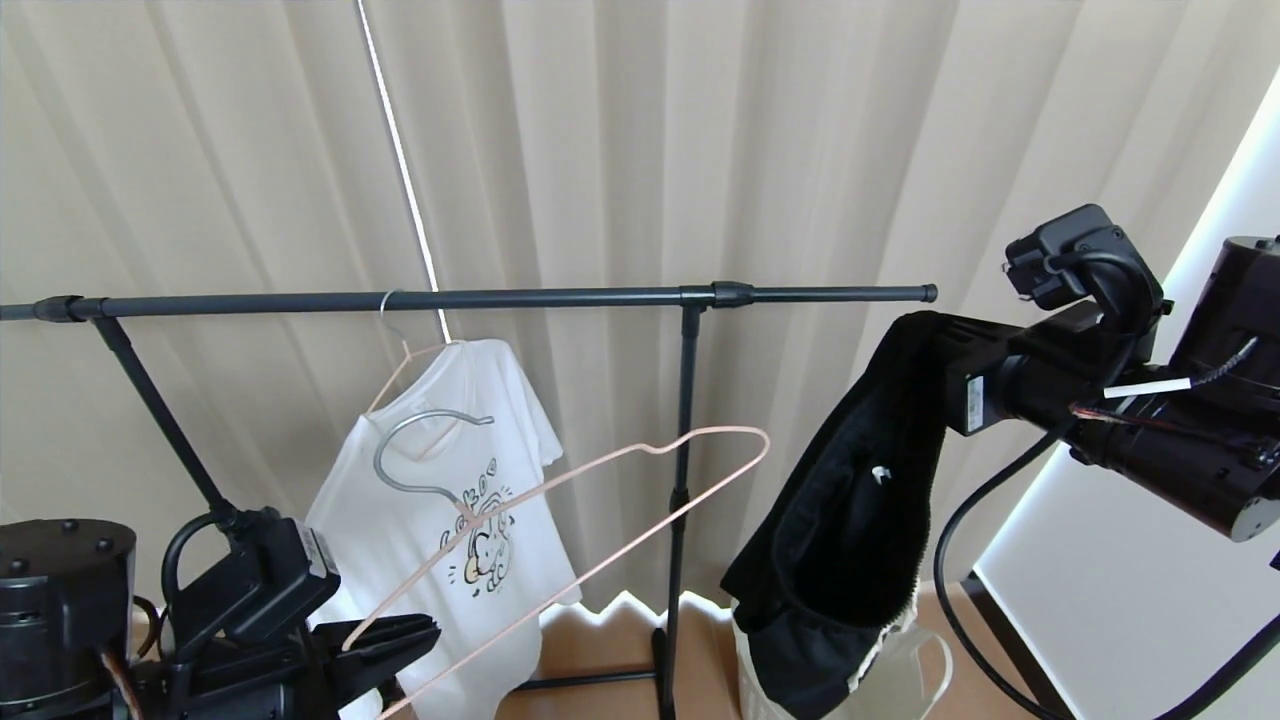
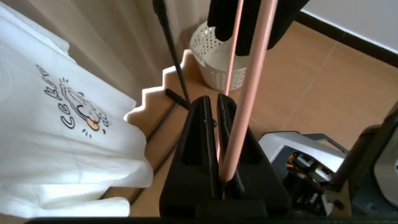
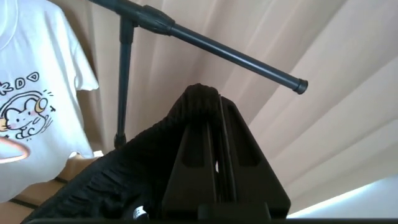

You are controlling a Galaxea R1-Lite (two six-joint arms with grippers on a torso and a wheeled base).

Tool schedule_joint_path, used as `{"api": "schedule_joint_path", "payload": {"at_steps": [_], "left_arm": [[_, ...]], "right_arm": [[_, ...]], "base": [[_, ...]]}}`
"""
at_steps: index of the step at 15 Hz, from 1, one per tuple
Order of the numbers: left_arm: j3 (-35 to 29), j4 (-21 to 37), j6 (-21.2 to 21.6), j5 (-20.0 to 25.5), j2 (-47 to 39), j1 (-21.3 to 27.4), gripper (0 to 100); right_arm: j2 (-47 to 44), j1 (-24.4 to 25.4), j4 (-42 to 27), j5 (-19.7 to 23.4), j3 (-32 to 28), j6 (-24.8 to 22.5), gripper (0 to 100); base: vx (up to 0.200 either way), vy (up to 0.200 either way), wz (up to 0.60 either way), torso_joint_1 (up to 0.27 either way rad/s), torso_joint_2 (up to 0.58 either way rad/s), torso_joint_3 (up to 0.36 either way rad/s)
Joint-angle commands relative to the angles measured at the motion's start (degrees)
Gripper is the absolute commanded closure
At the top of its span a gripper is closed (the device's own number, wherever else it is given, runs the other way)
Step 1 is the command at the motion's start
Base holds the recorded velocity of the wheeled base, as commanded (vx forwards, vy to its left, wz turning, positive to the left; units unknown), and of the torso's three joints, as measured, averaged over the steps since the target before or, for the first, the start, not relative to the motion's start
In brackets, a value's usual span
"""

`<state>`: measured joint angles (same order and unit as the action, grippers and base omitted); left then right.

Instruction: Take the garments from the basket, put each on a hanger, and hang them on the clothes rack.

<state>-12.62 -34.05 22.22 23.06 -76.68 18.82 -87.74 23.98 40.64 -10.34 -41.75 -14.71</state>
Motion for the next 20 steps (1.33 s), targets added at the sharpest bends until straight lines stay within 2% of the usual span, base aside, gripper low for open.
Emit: {"api": "schedule_joint_path", "payload": {"at_steps": [1, 2, 3, 4, 7, 8, 11, 14, 16, 20], "left_arm": [[-0.57, -4.36, 2.21, 1.28, -4.88, -1.24, 100], [-0.21, -7.44, 2.21, 1.19, -6.38, -0.19, 100], [0.22, -10.78, 1.95, 1.19, -7.78, 1.13, 100], [0.4, -11.92, 1.68, 1.19, -8.31, 1.74, 100], [1.54, -13.06, 1.51, 1.11, -9.81, 4.64, 100], [1.28, -13.06, 1.42, 1.11, -10.42, 5.61, 100], [-0.04, -13.59, -2.36, 1.11, -13.32, 9.13, 100], [-0.3, -18.42, -6.84, 0.75, -16.92, 10.01, 100], [-0.3, -20.97, -8.86, 0.23, -18.33, 10.36, 100], [-0.57, -21.59, -11.24, -2.32, -18.51, 12.64, 100]], "right_arm": [[-0.42, -0.07, -0.04, -0.65, -0.17, -0.05, 100], [-0.77, -0.07, -0.04, -1.53, -0.35, -0.49, 100], [-1.12, -0.07, 0.14, -4.43, -0.43, -2.42, 100], [-1.21, -0.07, 0.23, -6.63, -0.52, -3.39, 100], [-2.09, 3.62, 0.58, -19.19, -2.28, -6.2, 100], [-2.35, 4.5, 0.49, -21.13, -2.54, -6.29, 100], [-3.58, 5.73, 0.58, -23.32, -2.63, -6.38, 100], [-4.73, 6.61, 0.58, -23.5, -3.16, -6.38, 100], [-4.81, 7.49, 0.58, -23.68, -2.98, -6.29, 100], [-5.25, 11.7, 0.58, -25.61, -2.54, -6.29, 100]], "base": [[0.0, 0.0, 0.0, 0.0, 0.0, 0.0], [0.0, 0.0, 0.0, 0.0, 0.0, 0.0], [0.0, 0.0, 0.0, 0.0, 0.0, 0.0], [0.0, 0.0, 0.0, 0.0, 0.0, 0.0], [0.0, 0.0, 0.0, 0.0, 0.0, 0.0], [0.0, 0.0, 0.0, 0.0, 0.0, 0.0], [0.0, 0.0, 0.0, 0.0, 0.0, 0.0], [0.0, 0.0, 0.0, 0.0, 0.0, 0.0], [0.0, 0.0, 0.0, 0.0, 0.0, 0.0], [0.0, 0.0, 0.0, 0.0, 0.0, 0.0]]}}
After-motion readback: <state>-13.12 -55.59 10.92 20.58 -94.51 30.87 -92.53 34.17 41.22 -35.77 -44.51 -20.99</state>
